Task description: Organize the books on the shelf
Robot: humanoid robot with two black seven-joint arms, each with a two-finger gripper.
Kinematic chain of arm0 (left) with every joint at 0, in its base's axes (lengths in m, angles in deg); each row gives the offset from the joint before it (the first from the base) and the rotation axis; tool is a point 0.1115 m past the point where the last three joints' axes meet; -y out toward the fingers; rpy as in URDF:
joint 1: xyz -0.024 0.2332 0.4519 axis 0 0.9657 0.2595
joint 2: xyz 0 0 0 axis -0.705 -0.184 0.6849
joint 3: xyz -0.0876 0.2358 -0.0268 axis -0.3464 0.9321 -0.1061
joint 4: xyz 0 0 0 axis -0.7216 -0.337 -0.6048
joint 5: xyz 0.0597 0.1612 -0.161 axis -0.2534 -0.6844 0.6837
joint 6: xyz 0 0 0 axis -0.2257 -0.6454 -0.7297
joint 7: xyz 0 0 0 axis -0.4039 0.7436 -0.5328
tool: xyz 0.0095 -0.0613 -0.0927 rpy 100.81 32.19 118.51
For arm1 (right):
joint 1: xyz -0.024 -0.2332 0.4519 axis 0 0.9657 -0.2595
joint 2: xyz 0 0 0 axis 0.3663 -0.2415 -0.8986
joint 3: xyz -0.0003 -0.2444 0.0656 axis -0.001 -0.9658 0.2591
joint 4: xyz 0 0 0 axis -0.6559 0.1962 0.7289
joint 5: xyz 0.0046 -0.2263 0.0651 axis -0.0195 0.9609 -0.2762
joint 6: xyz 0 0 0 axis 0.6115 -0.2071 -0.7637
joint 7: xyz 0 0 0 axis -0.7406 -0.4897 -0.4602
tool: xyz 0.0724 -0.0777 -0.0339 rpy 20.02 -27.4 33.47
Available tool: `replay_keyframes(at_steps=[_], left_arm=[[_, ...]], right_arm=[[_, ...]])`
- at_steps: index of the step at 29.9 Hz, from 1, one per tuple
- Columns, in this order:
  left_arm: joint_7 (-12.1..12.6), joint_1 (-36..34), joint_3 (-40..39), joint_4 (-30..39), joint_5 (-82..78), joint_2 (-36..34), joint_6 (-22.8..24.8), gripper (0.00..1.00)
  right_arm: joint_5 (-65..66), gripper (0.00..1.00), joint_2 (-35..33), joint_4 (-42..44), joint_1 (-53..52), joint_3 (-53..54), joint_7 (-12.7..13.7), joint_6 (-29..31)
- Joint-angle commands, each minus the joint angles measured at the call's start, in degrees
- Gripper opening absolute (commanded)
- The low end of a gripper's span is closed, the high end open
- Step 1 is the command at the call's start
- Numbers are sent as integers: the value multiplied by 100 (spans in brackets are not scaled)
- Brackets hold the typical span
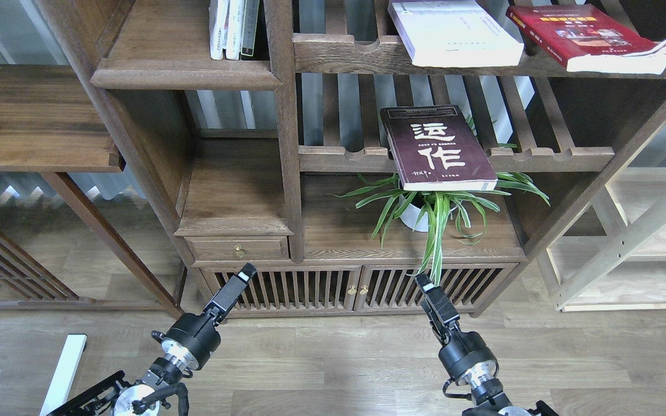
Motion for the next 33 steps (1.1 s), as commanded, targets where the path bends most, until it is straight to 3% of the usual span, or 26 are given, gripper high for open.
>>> replay_keyframes(at_steps=[1,33], left_arm=[[0,7,44,-2,0,11,0,99],[-9,-160,106,-46,0,-7,0,99]], right_arm=[[9,100,0,16,-37,-21,2,0],[-290,100,0,130,-406,-48,-42,0]])
